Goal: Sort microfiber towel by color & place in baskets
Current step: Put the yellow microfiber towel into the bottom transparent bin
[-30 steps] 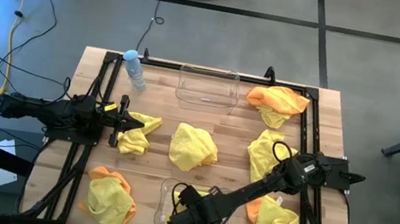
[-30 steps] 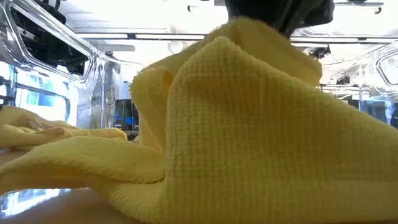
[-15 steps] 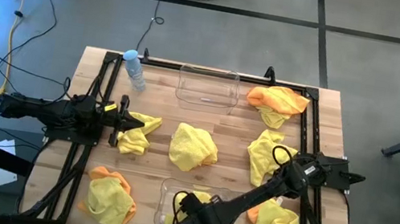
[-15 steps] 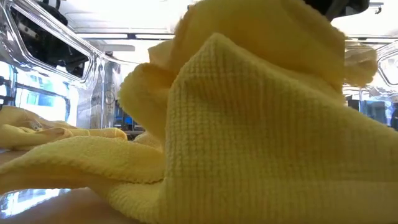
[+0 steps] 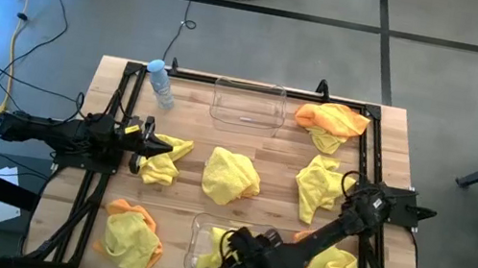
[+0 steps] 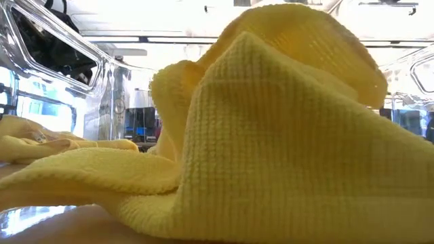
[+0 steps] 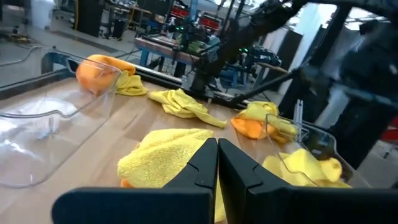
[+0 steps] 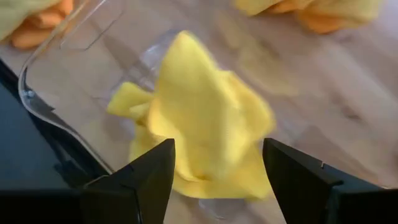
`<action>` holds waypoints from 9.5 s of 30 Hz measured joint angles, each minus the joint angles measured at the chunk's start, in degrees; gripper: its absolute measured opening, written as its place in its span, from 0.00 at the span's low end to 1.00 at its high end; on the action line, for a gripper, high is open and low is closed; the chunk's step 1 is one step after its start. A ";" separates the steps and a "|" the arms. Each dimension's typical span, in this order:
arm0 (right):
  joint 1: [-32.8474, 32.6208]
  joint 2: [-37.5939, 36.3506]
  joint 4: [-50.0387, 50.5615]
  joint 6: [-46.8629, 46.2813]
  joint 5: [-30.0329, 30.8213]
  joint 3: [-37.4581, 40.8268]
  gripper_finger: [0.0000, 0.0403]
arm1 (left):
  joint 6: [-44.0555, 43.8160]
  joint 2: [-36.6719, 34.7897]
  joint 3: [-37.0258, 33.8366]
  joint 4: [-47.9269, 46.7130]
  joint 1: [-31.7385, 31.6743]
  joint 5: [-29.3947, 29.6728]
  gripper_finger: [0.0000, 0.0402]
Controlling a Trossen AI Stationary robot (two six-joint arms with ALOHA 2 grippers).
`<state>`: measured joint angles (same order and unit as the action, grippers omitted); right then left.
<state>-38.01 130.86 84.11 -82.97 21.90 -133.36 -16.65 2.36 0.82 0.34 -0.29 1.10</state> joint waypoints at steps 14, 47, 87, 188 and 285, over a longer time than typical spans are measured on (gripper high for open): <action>-3.08 -15.63 2.36 -0.99 5.36 24.12 0.56 | -0.19 14.02 10.46 -7.55 8.83 4.54 0.00; -5.12 -85.24 -25.28 2.74 12.17 95.30 0.53 | -45.85 74.49 50.10 -67.25 1.65 6.69 0.34; -5.10 -85.13 -15.03 -2.76 14.05 95.30 0.54 | -62.62 72.18 88.39 -76.77 22.06 26.17 0.00; -5.17 -85.08 -17.39 5.04 9.13 95.25 0.54 | -30.73 141.61 133.07 -52.19 27.29 10.85 0.01; 7.06 -47.06 -19.94 -4.82 6.84 52.02 0.01 | -16.56 28.66 34.03 -39.44 25.19 17.43 0.34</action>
<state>-30.95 83.80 64.18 -87.79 28.74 -81.34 -33.21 31.02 34.85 -39.10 24.91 18.52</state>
